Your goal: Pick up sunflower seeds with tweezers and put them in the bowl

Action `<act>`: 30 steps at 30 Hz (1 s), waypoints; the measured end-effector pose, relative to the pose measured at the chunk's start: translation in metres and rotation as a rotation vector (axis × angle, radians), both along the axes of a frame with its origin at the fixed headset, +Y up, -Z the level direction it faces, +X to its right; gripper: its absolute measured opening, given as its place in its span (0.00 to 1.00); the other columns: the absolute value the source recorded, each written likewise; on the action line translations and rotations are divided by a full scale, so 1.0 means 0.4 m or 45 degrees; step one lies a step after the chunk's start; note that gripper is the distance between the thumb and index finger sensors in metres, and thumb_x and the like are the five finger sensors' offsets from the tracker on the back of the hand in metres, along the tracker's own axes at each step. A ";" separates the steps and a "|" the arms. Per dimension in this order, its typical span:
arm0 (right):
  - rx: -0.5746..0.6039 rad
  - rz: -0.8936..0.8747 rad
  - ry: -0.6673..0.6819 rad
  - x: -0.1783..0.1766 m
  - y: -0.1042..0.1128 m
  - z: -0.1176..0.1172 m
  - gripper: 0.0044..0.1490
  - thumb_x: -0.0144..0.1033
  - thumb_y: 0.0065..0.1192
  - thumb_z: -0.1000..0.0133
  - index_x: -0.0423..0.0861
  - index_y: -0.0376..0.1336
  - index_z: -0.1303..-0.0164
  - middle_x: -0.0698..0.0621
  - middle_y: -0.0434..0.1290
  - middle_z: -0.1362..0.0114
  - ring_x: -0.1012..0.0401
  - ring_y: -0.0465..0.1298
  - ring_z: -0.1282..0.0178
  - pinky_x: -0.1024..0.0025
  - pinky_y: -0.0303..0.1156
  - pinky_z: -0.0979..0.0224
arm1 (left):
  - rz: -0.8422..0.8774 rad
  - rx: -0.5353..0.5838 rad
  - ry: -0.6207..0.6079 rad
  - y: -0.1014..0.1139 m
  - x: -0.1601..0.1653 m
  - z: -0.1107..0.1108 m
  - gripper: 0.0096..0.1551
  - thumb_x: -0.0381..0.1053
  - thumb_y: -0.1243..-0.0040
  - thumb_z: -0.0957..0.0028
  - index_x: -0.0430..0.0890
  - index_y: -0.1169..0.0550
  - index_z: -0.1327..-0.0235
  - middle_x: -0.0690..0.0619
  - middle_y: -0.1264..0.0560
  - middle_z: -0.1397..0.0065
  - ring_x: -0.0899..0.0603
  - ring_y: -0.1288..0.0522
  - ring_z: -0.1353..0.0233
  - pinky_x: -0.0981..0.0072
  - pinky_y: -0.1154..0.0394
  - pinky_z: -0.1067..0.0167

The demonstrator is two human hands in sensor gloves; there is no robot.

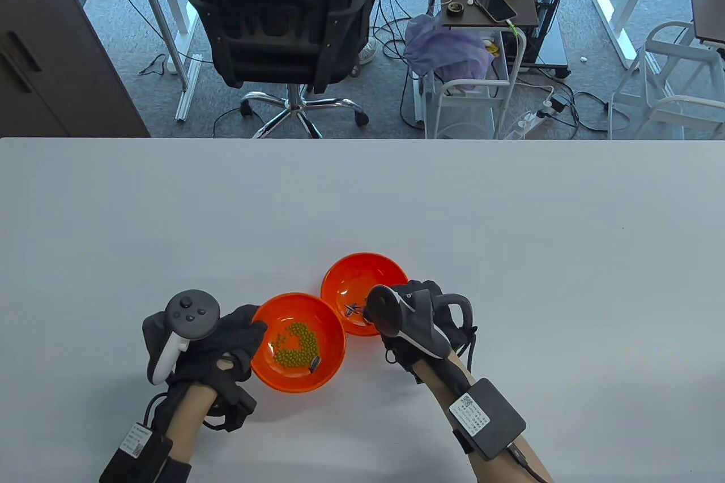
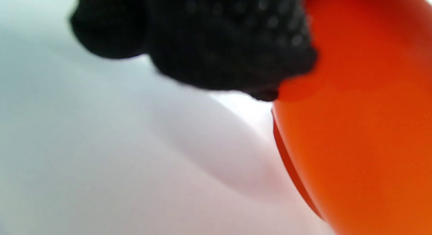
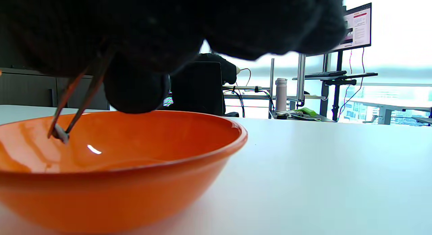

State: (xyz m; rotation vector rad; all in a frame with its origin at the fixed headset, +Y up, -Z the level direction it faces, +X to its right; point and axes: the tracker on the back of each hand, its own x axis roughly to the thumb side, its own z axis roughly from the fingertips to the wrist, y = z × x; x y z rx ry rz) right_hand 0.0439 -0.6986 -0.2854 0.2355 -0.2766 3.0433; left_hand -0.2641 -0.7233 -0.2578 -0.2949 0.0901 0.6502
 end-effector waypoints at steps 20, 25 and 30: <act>-0.037 -0.182 0.293 -0.037 0.077 0.044 0.28 0.59 0.74 0.65 0.58 0.84 0.61 0.63 0.83 0.67 0.63 0.82 0.65 0.61 0.79 0.41 | -0.003 0.002 0.005 0.000 -0.001 0.000 0.26 0.55 0.38 0.49 0.47 0.19 0.39 0.49 0.12 0.68 0.52 0.15 0.81 0.58 0.13 0.67; -0.121 -0.023 0.442 -0.089 0.073 0.071 0.28 0.59 0.75 0.65 0.59 0.84 0.60 0.64 0.83 0.65 0.63 0.82 0.62 0.60 0.78 0.39 | -0.002 0.005 0.004 0.000 -0.001 0.000 0.27 0.55 0.38 0.49 0.47 0.20 0.39 0.49 0.12 0.68 0.52 0.15 0.81 0.58 0.13 0.67; -0.125 0.081 0.498 -0.116 0.065 0.087 0.28 0.59 0.75 0.66 0.60 0.84 0.59 0.64 0.82 0.65 0.63 0.82 0.61 0.60 0.78 0.38 | -0.004 0.003 -0.001 -0.001 -0.001 0.000 0.27 0.55 0.38 0.49 0.47 0.19 0.39 0.49 0.12 0.68 0.52 0.15 0.81 0.58 0.13 0.67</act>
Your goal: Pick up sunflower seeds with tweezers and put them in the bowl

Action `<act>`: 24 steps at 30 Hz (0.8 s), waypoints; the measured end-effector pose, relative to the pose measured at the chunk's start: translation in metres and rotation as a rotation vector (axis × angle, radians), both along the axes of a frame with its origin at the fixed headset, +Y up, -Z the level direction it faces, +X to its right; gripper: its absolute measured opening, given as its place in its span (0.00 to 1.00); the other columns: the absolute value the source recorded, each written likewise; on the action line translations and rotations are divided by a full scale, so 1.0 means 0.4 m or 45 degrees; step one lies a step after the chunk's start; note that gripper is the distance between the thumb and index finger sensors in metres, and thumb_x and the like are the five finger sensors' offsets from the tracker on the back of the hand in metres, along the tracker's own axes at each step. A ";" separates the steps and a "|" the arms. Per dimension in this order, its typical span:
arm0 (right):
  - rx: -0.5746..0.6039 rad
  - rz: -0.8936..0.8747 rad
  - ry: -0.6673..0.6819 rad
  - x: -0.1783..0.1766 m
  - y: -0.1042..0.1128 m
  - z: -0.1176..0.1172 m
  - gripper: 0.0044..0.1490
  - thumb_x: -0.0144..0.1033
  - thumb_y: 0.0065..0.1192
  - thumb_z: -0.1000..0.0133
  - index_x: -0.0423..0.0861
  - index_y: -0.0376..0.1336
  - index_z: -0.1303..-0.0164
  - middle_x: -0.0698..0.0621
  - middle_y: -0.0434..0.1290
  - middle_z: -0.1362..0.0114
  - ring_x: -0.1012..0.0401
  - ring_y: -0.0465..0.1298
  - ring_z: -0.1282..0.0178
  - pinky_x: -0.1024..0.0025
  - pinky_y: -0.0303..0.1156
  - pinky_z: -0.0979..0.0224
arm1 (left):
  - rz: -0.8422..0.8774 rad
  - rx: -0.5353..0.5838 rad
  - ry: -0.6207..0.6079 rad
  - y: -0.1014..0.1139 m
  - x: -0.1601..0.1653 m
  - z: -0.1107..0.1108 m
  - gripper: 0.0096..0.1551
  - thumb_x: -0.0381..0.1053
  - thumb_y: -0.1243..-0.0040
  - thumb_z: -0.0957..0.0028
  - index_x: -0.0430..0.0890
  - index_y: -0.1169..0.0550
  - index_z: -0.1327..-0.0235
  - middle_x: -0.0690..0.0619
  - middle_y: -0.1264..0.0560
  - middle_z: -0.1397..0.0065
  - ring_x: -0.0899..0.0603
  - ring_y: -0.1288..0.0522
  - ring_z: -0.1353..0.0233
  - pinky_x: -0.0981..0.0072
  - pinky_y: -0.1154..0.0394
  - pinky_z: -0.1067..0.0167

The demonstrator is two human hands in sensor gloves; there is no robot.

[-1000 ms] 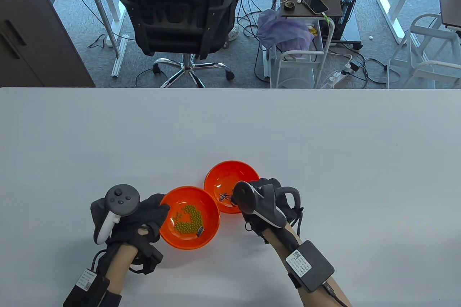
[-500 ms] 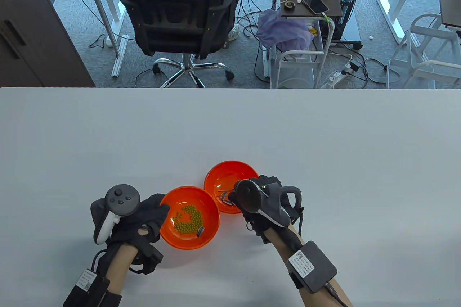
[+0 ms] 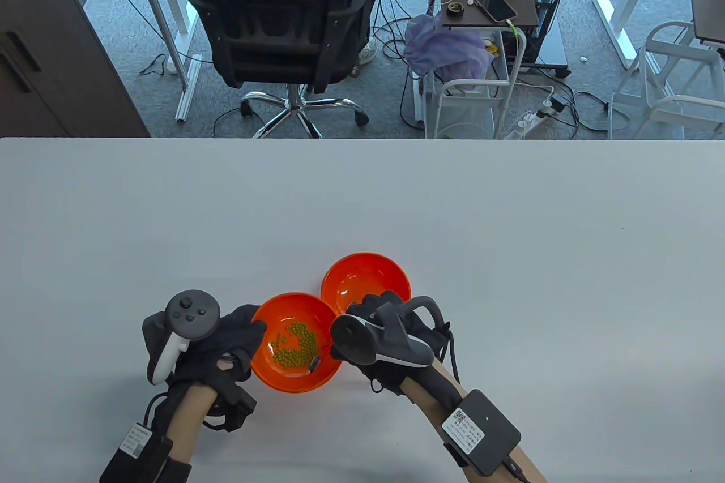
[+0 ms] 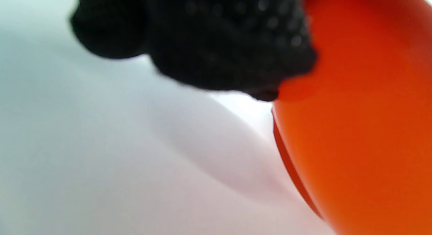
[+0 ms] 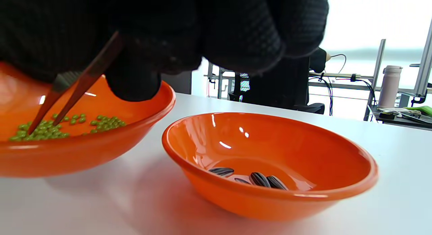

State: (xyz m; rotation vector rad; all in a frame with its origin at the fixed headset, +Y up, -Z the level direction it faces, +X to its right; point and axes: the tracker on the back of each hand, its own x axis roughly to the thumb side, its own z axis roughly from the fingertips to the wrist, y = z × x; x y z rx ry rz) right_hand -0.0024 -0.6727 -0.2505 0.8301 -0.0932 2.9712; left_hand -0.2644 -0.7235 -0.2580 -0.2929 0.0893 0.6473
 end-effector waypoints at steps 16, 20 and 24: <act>0.042 0.129 0.047 -0.034 -0.026 0.017 0.28 0.58 0.74 0.65 0.60 0.84 0.59 0.64 0.83 0.65 0.63 0.82 0.62 0.60 0.78 0.39 | -0.017 0.004 -0.013 -0.001 0.003 0.000 0.27 0.55 0.38 0.49 0.47 0.19 0.39 0.49 0.12 0.68 0.52 0.15 0.81 0.58 0.13 0.67; 0.050 0.136 0.050 -0.037 -0.028 0.019 0.28 0.58 0.74 0.65 0.59 0.84 0.59 0.64 0.83 0.66 0.63 0.82 0.62 0.60 0.78 0.39 | -0.022 0.007 -0.014 -0.001 0.004 0.000 0.27 0.55 0.38 0.49 0.47 0.19 0.39 0.49 0.12 0.68 0.52 0.15 0.81 0.58 0.13 0.67; 0.040 0.181 0.057 -0.047 -0.034 0.024 0.28 0.58 0.73 0.64 0.58 0.84 0.58 0.63 0.83 0.66 0.62 0.82 0.63 0.59 0.78 0.39 | -0.046 0.014 -0.019 0.000 0.005 0.000 0.26 0.55 0.38 0.50 0.47 0.19 0.40 0.48 0.12 0.68 0.52 0.15 0.81 0.58 0.13 0.67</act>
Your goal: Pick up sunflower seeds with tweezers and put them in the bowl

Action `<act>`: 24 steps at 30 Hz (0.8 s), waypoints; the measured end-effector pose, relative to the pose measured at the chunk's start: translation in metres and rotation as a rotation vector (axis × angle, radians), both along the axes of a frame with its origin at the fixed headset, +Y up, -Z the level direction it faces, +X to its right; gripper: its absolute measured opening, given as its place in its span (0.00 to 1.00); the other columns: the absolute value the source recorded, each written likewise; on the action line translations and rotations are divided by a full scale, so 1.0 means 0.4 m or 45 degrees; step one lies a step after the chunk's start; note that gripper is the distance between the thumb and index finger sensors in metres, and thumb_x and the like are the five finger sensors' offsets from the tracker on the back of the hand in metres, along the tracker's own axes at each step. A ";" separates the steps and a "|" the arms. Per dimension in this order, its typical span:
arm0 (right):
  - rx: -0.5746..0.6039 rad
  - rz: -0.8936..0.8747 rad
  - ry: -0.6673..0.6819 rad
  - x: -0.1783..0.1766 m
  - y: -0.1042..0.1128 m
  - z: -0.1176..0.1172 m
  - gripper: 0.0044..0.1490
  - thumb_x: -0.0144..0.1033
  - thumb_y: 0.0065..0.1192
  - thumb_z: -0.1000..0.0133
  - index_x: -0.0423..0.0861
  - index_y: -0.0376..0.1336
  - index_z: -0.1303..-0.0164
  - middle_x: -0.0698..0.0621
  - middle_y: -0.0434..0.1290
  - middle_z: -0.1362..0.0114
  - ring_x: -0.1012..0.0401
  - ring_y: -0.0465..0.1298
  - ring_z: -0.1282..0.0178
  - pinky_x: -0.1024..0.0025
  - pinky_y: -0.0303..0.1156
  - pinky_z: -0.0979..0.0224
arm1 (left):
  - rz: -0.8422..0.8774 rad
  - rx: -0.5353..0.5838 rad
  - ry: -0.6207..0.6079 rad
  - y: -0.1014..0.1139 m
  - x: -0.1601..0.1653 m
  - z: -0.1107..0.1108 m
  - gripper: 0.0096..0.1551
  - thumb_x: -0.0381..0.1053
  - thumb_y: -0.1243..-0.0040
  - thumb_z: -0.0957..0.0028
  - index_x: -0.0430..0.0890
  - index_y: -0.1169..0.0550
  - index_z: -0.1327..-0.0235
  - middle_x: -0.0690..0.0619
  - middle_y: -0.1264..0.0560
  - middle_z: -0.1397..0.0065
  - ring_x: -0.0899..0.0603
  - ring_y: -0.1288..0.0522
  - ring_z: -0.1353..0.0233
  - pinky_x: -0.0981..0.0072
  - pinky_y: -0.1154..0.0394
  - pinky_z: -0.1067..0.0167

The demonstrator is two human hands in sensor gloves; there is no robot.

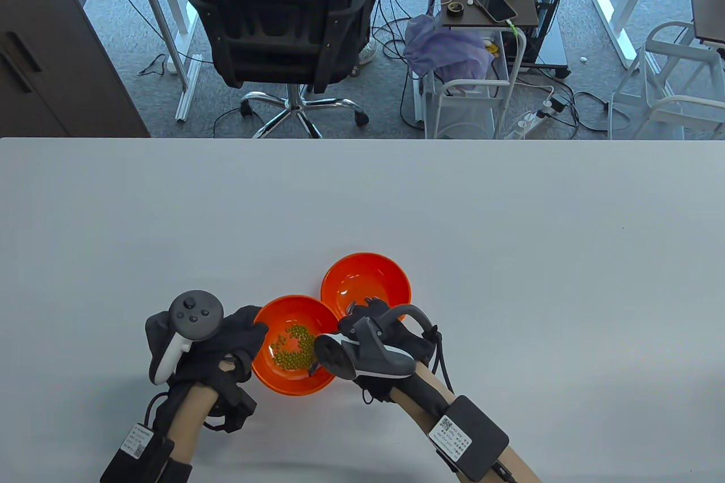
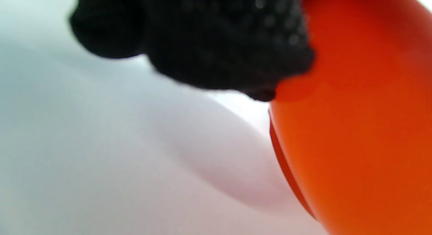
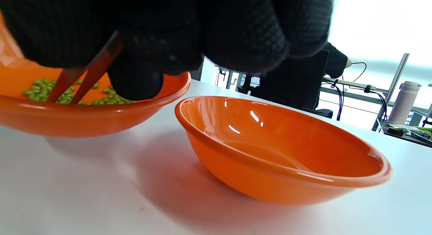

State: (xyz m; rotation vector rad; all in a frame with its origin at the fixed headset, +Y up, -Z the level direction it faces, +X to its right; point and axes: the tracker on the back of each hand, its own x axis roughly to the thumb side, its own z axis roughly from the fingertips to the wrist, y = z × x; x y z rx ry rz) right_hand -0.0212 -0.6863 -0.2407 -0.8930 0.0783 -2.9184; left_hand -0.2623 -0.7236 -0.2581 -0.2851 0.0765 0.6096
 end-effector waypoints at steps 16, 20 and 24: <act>-0.023 0.032 -0.016 -0.003 -0.002 0.001 0.29 0.59 0.71 0.63 0.58 0.83 0.58 0.63 0.82 0.66 0.62 0.82 0.63 0.59 0.78 0.39 | -0.008 -0.012 -0.014 0.001 -0.002 -0.003 0.26 0.54 0.38 0.49 0.47 0.19 0.39 0.48 0.12 0.68 0.52 0.15 0.81 0.58 0.13 0.67; -0.010 0.043 -0.023 0.001 -0.002 0.000 0.29 0.59 0.71 0.63 0.58 0.83 0.58 0.63 0.82 0.65 0.62 0.82 0.62 0.59 0.78 0.38 | -0.006 -0.023 -0.024 0.001 -0.002 -0.004 0.27 0.55 0.38 0.49 0.47 0.19 0.39 0.48 0.12 0.68 0.52 0.15 0.81 0.58 0.13 0.67; 0.006 0.030 -0.004 -0.001 -0.005 0.001 0.28 0.58 0.71 0.63 0.58 0.83 0.59 0.63 0.82 0.66 0.62 0.82 0.63 0.59 0.78 0.39 | -0.002 -0.033 -0.030 0.001 -0.001 -0.006 0.26 0.54 0.38 0.49 0.47 0.19 0.39 0.48 0.12 0.68 0.52 0.15 0.81 0.58 0.13 0.67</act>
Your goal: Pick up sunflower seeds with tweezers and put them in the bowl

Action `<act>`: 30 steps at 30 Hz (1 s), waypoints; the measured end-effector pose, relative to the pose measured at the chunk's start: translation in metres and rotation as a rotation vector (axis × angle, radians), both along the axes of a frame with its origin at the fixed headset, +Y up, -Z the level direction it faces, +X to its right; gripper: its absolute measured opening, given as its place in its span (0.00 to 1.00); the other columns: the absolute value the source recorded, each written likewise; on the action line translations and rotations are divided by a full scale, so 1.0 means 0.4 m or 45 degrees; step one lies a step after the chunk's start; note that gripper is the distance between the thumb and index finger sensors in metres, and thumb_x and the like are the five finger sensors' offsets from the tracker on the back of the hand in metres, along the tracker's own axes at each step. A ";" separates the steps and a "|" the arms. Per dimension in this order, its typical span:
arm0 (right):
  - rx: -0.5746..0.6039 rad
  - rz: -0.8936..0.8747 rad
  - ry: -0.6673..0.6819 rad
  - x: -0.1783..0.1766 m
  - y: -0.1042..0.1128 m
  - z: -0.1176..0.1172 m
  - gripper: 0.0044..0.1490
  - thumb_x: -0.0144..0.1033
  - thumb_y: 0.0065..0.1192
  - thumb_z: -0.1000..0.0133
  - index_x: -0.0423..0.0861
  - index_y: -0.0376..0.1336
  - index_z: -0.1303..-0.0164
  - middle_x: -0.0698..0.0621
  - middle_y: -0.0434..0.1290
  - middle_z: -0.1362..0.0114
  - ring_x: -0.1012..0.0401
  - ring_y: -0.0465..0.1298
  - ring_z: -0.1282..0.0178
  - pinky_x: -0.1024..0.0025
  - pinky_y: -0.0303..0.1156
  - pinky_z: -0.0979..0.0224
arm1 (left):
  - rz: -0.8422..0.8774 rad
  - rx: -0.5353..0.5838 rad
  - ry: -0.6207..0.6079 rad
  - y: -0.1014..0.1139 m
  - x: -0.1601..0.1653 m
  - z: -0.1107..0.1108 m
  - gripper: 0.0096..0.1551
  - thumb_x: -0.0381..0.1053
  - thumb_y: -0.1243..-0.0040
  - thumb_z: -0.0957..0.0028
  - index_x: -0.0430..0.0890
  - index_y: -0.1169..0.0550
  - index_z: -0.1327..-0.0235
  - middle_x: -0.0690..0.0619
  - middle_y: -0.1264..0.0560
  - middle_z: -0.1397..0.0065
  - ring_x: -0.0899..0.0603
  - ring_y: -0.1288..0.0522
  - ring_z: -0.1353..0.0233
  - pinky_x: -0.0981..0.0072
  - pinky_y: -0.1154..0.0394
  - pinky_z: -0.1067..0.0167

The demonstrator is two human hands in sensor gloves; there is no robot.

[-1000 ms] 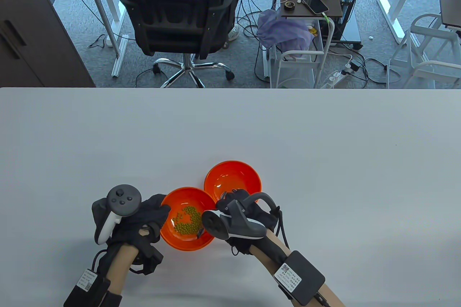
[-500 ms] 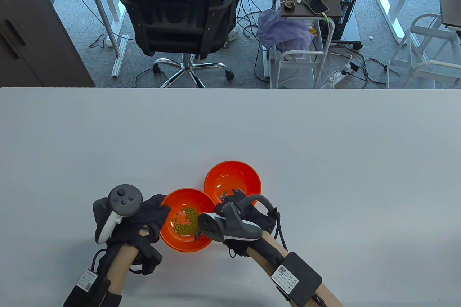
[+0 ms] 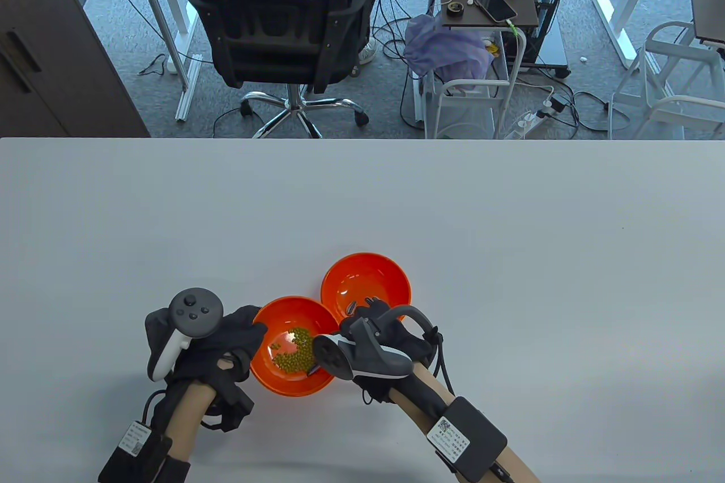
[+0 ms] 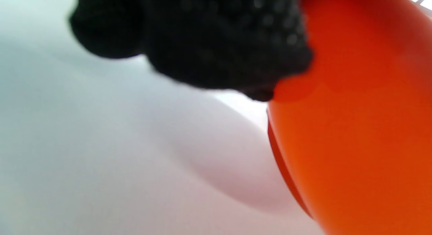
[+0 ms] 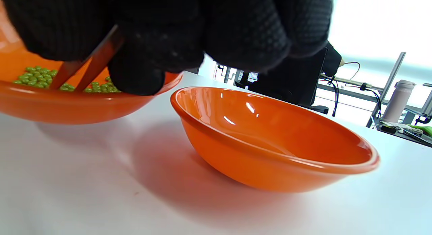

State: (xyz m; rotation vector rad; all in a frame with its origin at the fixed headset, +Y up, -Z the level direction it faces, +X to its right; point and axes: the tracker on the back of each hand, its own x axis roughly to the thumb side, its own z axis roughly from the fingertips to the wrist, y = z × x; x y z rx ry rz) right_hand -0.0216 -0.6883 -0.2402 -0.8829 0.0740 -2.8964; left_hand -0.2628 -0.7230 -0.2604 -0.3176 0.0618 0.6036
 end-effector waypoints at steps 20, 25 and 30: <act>0.194 -0.346 -0.281 0.115 0.044 -0.063 0.25 0.55 0.74 0.64 0.54 0.86 0.68 0.63 0.82 0.74 0.64 0.81 0.73 0.63 0.81 0.48 | 0.059 -0.042 -0.002 -0.002 -0.007 -0.003 0.27 0.54 0.38 0.49 0.47 0.19 0.39 0.49 0.12 0.68 0.52 0.15 0.81 0.58 0.13 0.67; 0.265 -0.368 -0.434 0.155 0.026 -0.086 0.24 0.55 0.74 0.64 0.54 0.87 0.69 0.64 0.82 0.75 0.64 0.80 0.74 0.64 0.81 0.50 | 0.047 -0.054 0.000 -0.003 -0.006 -0.003 0.26 0.55 0.38 0.49 0.47 0.19 0.39 0.49 0.12 0.68 0.52 0.15 0.81 0.58 0.13 0.67; 0.259 -0.316 -0.510 0.173 0.005 -0.104 0.24 0.54 0.75 0.64 0.53 0.87 0.70 0.64 0.82 0.75 0.64 0.80 0.75 0.64 0.81 0.50 | 0.046 -0.057 -0.003 -0.003 -0.006 -0.004 0.26 0.55 0.39 0.49 0.47 0.19 0.39 0.49 0.12 0.68 0.52 0.14 0.81 0.58 0.13 0.67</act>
